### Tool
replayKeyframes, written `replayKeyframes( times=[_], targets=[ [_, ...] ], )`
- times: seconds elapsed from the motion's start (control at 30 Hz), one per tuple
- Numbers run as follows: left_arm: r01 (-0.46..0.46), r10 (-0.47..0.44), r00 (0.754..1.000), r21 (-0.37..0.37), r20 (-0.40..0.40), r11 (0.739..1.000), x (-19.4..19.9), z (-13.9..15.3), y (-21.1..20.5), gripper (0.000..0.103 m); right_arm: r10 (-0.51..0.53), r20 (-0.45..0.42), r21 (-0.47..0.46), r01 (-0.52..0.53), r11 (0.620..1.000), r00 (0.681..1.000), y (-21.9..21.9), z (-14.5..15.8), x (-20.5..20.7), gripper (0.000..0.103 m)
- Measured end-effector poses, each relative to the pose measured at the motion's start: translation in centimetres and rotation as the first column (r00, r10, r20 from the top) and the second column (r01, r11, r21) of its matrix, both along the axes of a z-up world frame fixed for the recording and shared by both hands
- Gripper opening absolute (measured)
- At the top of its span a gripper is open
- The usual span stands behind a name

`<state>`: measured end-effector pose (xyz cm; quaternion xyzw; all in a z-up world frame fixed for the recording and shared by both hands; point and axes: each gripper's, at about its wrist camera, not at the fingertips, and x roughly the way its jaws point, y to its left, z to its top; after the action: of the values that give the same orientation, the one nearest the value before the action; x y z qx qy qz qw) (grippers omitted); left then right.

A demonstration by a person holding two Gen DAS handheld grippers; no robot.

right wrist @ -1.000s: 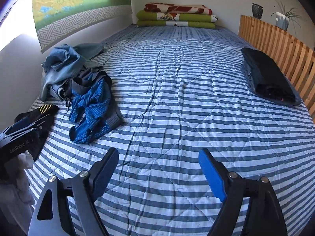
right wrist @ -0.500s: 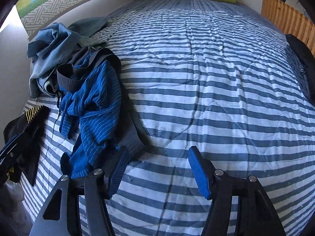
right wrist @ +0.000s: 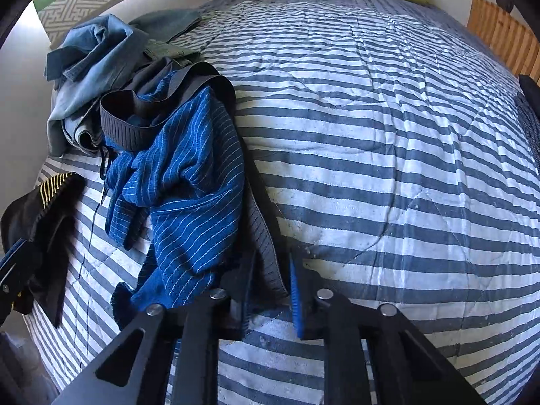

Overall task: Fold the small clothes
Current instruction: 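Move both grippers down toward the blue striped boxer briefs, then grasp the grey waistband with the right gripper while the left gripper pinches the briefs fabric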

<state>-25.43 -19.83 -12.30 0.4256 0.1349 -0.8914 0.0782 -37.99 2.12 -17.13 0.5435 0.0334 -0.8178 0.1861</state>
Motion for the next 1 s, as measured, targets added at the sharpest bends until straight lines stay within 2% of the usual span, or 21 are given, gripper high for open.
replayKeyframes(
  times=[0.07, 0.27, 0.53, 0.67, 0.8, 0.9, 0.93, 1.0],
  targets=[
    [-0.006, 0.006, 1.000, -0.003, 0.003, 1.000, 0.1, -0.1, -0.2, 0.096, 0.000, -0.032, -0.005, 0.000, 1.000, 0.999, 0.7, 1.2, 0.8, 0.004],
    [0.013, -0.013, 1.000, 0.007, 0.003, 1.000, 0.2, -0.1, 0.4, 0.096, -0.014, -0.159, 0.023, 0.018, 1.000, 0.987, 5.9, 5.1, 4.3, 0.003],
    [0.111, -0.111, 0.994, -0.021, 0.007, 0.994, -0.5, -0.3, 4.8, 0.096, -0.122, -0.197, 0.089, 0.142, 0.986, 0.973, 16.5, 6.7, 8.4, 0.003],
    [0.172, -0.172, 0.985, -0.003, 0.006, 0.985, -1.1, -0.4, 7.4, 0.096, -0.197, -0.247, 0.152, 0.239, 0.959, 0.949, 21.7, 7.1, 9.1, 0.003],
    [0.291, -0.291, 0.956, 0.017, 0.026, 0.957, -2.4, -0.8, 11.4, 0.096, -0.273, -0.155, 0.085, 0.288, 0.954, 0.950, 25.7, 5.7, 8.2, 0.003],
    [0.402, -0.400, 0.915, -0.045, 0.046, 0.915, -3.9, -1.1, 15.5, 0.096, -0.266, -0.146, 0.079, 0.279, 0.957, 0.953, 26.0, 4.9, 8.1, 0.003],
    [0.417, -0.413, 0.909, -0.080, 0.063, 0.905, -4.6, -1.5, 16.8, 0.096, -0.258, -0.149, 0.082, 0.272, 0.959, 0.955, 25.7, 4.6, 8.1, 0.003],
    [0.434, -0.424, 0.900, -0.101, 0.101, 0.895, -6.1, -2.5, 18.5, 0.096, -0.242, -0.152, 0.084, 0.257, 0.963, 0.958, 25.7, 4.3, 8.4, 0.003]
  ],
)
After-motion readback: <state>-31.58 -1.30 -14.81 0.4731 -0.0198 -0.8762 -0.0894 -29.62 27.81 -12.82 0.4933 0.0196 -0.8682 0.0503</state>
